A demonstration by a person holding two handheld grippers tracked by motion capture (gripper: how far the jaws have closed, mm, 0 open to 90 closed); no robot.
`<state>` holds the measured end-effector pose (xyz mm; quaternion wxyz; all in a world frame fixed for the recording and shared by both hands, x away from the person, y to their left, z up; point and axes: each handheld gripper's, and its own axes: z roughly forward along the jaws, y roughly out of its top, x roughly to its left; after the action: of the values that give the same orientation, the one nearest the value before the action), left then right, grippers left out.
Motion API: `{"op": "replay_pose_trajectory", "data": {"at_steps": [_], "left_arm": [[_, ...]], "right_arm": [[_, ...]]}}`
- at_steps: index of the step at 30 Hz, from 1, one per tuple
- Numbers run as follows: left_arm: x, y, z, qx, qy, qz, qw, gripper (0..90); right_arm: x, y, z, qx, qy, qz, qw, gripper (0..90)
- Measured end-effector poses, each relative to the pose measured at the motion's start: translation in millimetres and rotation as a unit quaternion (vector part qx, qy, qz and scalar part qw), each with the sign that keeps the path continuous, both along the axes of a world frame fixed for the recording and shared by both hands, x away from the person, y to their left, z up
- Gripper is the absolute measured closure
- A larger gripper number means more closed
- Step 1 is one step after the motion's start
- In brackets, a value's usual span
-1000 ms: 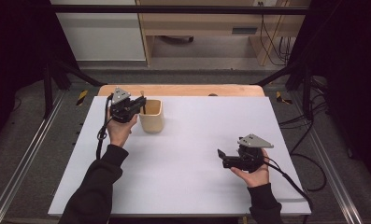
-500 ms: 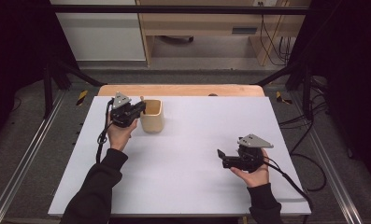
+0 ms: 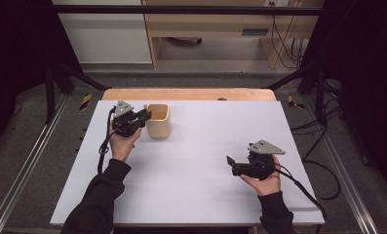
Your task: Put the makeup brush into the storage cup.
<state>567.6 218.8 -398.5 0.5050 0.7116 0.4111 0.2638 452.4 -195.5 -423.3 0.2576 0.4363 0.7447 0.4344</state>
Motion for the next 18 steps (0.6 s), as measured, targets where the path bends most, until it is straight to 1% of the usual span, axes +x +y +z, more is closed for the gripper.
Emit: {"op": "replay_pose_trajectory", "data": {"at_steps": [10, 12, 14, 18], "left_arm": [[-16.8, 11.6, 5.9, -0.006, 0.005, 0.002, 1.0, 59.7], [-22.5, 14.0, 6.7, -0.004, 0.004, 0.003, 1.0, 57.3], [-28.0, 15.5, 6.9, -0.007, 0.003, 0.0, 1.0, 55.6], [-38.3, 17.9, 7.2, -0.002, 0.004, -0.006, 1.0, 51.9]], "right_arm": [[-0.7, -1.1, 1.7, 0.0, -0.004, -0.001, 1.0, 7.3], [-0.8, -1.3, 2.4, 0.003, -0.005, -0.001, 1.0, 7.3], [-1.2, -1.9, 3.2, 0.003, -0.006, -0.002, 1.0, 7.2], [-1.8, -3.4, 5.0, 0.005, -0.009, -0.004, 0.9999, 7.2]]}}
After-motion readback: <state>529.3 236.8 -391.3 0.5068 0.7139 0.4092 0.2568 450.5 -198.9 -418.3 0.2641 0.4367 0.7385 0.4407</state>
